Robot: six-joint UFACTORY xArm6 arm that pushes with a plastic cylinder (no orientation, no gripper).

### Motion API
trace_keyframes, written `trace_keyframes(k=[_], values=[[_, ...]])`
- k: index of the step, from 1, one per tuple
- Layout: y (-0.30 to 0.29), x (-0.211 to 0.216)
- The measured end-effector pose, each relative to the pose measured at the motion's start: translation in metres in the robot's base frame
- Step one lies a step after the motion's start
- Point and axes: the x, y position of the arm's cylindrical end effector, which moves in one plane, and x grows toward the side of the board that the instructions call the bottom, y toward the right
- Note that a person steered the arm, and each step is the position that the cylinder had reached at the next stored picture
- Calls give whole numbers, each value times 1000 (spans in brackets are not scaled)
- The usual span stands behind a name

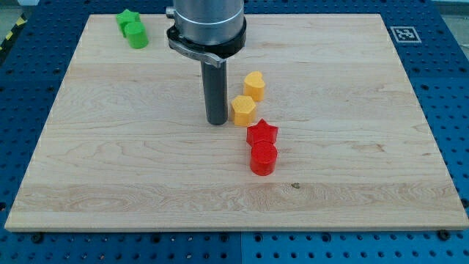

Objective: Move your arm at the green star

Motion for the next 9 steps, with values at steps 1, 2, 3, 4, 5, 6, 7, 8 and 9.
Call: trace_keyframes(k=[1,2,3,4,5,6,7,8,9], values=[[16,0],[41,0],[44,0],[25,-3],[6,-36],[8,-88],[8,-110],[-3,-117],[-18,-147]])
